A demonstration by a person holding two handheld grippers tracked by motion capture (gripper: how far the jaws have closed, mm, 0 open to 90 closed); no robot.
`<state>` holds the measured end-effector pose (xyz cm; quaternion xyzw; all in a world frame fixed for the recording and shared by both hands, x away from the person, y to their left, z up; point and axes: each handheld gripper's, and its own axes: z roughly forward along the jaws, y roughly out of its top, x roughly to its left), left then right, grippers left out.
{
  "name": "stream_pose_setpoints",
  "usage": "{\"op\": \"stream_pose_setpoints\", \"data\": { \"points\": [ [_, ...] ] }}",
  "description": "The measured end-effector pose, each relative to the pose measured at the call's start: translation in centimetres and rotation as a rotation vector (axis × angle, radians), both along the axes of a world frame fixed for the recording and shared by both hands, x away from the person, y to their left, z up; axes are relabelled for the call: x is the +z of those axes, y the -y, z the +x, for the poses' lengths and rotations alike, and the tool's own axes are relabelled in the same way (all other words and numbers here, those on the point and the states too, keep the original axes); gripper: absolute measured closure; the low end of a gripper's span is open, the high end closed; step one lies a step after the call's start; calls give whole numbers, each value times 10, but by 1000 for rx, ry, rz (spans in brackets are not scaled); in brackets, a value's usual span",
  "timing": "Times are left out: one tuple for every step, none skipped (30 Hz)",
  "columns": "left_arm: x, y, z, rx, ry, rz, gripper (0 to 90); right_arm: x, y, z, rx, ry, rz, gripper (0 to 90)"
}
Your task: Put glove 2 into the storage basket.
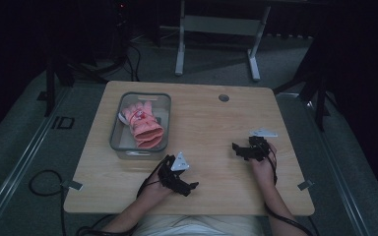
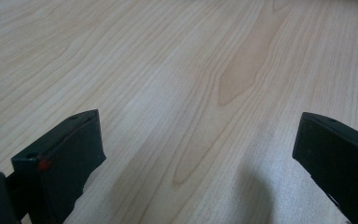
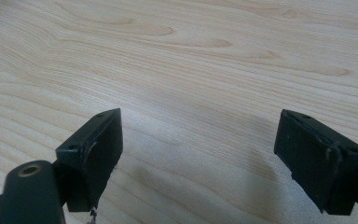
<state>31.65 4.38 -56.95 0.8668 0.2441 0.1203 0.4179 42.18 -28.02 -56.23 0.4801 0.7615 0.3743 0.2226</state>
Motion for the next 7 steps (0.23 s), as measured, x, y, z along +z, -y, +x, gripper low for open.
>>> {"op": "stream_pose_setpoints", "data": {
  "points": [
    [0,0,-1,-3,5,6,14,0,0,0,0,0,0,153],
    [0,1,-1,-6,8,8,14,0,0,0,-1,1,0,153],
    [0,1,-1,-6,9,8,14,0,0,0,-2,1,1,153],
    [0,1,-1,-6,8,8,14,0,0,0,-2,0,3,153],
    [0,1,-1,-5,8,7,14,0,1,0,-1,1,4,153],
    [0,1,-1,-5,7,6,14,0,1,0,-2,2,4,153],
    [0,0,-1,-4,8,3,14,0,1,0,-1,3,6,153]
  ]
}}
